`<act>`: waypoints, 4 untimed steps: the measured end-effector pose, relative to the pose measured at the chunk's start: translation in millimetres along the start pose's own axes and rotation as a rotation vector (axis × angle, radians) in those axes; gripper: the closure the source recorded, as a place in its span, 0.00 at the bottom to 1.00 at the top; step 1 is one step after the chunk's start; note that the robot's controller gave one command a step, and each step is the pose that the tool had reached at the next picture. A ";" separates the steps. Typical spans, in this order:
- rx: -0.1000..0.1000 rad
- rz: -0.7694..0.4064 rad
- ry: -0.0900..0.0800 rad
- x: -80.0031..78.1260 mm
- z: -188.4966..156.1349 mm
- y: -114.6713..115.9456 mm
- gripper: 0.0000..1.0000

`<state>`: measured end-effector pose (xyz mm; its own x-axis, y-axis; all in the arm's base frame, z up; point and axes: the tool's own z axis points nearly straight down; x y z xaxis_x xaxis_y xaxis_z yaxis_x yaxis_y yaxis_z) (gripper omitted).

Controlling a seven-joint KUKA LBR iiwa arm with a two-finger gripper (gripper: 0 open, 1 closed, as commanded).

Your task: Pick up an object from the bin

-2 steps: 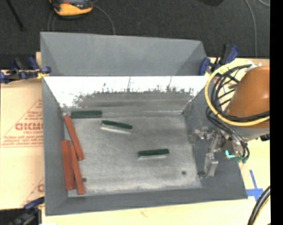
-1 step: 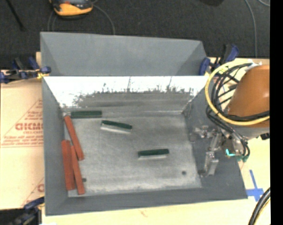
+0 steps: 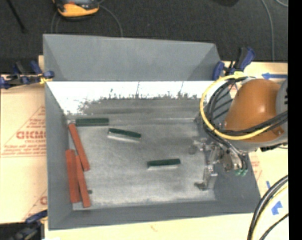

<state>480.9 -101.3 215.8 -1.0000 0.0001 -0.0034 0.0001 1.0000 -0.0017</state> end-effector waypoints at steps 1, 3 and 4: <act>-0.003 -0.258 0.000 -70.7 134.4 24.0 0.00; -0.001 -0.120 0.000 -5.4 133.6 10.1 1.00; 0.000 -0.123 0.000 -5.4 133.6 9.8 0.00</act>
Offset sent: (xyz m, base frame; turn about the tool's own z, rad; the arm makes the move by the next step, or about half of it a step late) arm 0.0756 0.0081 -0.1168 -0.1906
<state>486.8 -91.7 82.3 -0.9925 -0.1223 -0.0035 -0.1223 0.9925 -0.0020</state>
